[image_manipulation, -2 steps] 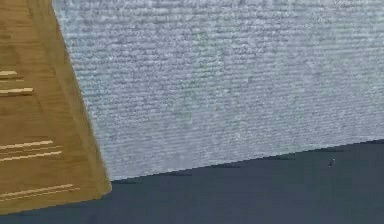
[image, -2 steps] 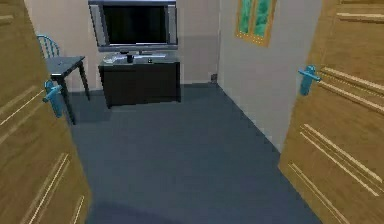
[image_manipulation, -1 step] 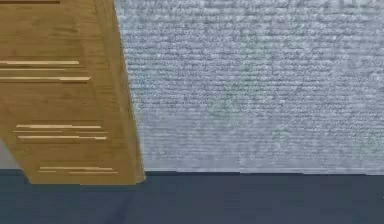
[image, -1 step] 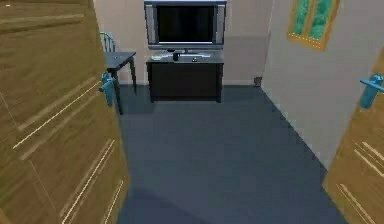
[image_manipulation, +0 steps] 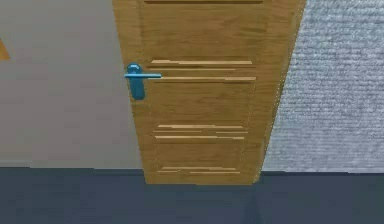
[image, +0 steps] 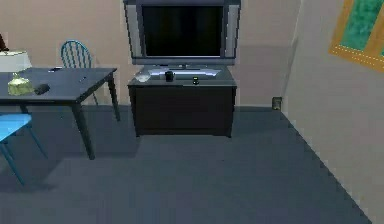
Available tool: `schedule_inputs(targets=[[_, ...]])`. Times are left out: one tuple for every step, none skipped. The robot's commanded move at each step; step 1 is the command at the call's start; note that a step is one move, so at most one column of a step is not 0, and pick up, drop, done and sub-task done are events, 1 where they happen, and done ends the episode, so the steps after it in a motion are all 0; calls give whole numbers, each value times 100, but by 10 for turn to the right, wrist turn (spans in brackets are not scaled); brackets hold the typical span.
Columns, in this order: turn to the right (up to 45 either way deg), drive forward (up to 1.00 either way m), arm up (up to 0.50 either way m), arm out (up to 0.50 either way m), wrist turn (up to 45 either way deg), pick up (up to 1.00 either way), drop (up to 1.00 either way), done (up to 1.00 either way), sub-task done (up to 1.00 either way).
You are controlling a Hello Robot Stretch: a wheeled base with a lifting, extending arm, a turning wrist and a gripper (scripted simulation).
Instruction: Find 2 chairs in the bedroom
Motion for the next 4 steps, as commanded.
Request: schedule_inputs(targets=[[-60,0,0,0,0,0,0,0,0],[0,60,0,0,0,0,0,0,0],[-450,0,0,0,0,0,0,0,0],[-120,0,0,0,0,0,0,0,0]])
